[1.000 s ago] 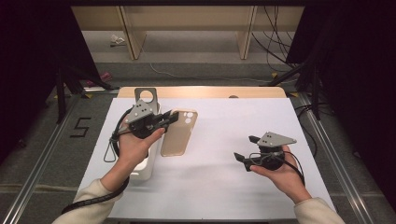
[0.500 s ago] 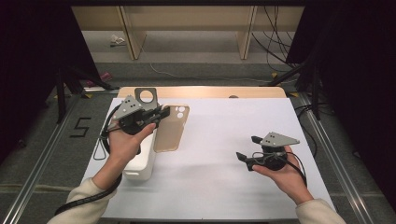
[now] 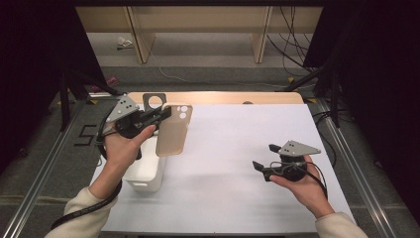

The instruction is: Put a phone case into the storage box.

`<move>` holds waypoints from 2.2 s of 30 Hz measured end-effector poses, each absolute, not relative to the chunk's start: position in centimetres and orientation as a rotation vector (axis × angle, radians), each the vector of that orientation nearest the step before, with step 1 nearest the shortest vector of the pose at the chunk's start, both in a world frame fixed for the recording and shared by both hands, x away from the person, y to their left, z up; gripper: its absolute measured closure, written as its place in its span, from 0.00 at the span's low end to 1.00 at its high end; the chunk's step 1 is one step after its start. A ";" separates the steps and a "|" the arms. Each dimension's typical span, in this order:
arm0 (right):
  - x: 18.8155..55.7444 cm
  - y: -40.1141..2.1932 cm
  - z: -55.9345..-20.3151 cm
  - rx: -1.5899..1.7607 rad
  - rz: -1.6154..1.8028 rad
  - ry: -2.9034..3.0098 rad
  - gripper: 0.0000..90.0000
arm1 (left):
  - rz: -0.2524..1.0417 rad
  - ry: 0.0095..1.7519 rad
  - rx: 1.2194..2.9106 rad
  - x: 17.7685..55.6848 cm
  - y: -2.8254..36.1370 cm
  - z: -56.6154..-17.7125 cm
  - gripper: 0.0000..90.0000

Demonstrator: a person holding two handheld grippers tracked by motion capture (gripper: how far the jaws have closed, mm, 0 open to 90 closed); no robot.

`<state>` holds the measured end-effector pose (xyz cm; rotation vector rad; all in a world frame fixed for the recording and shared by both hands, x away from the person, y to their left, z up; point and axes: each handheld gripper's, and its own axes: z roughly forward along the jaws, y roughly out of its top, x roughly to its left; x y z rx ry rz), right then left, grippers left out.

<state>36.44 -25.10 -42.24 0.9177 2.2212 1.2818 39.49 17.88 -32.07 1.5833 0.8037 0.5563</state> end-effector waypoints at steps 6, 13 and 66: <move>36.3 -25.4 -42.2 0.925 1.282 2.213 0.18 | 0.570 0.810 1.568 39.5 18.7 -31.6 0.90; 36.2 -25.6 -42.3 0.927 1.279 2.210 0.18 | 0.583 0.822 1.549 39.7 19.7 -31.2 0.90; 36.1 -25.9 -42.5 0.950 1.297 2.203 0.18 | 0.658 0.769 1.535 42.7 24.3 -31.9 0.90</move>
